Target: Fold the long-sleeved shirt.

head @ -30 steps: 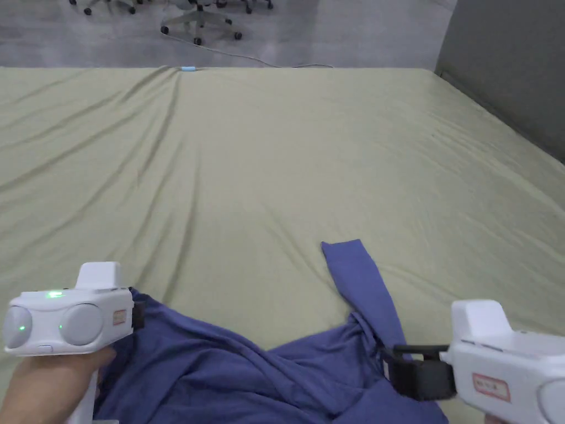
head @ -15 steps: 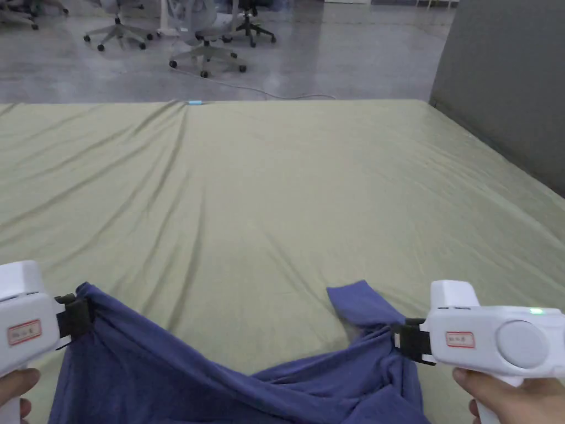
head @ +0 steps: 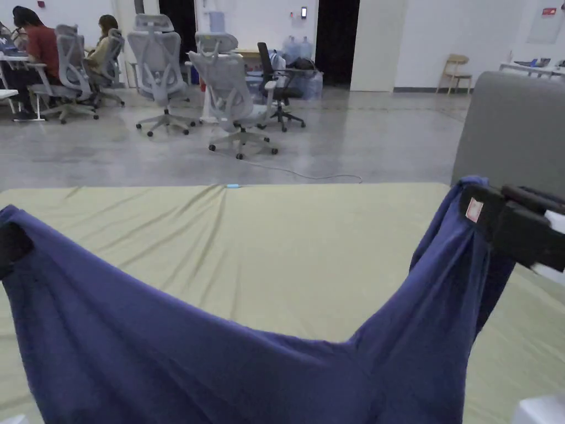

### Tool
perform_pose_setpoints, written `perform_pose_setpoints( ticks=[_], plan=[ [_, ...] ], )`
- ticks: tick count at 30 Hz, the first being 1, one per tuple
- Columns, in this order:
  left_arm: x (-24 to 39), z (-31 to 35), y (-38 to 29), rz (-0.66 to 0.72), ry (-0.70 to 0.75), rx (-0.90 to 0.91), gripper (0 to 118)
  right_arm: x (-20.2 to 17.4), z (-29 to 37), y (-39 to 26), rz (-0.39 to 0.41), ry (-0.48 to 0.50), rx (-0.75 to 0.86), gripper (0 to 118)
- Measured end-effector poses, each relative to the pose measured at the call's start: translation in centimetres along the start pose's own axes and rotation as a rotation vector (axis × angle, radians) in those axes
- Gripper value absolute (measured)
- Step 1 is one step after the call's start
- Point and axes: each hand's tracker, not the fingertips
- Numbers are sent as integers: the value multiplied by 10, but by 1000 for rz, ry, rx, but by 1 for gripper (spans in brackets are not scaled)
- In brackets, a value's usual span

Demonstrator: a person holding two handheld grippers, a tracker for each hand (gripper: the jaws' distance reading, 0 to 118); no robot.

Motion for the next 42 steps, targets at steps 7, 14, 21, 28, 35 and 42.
perform_pose_setpoints(
  ticks=[7,14,21,28,35,42],
  plan=[
    [18,-59,112,16,-9,128,3,22,-100,147,61,-67,6,4],
    [49,-144,199,-40,-27,176,3,41,-195,268,1,-132,24,4],
    [62,-225,238,-107,53,177,3,36,-250,302,-7,-231,51,4],
    [32,-287,189,-156,115,107,3,56,-313,229,-9,-240,-55,4],
    [-47,-345,42,-202,199,-157,3,104,-386,57,-52,-212,-331,4],
    [-108,-311,-76,-214,213,-335,3,112,-345,-100,-68,-194,-516,4]
  ],
)
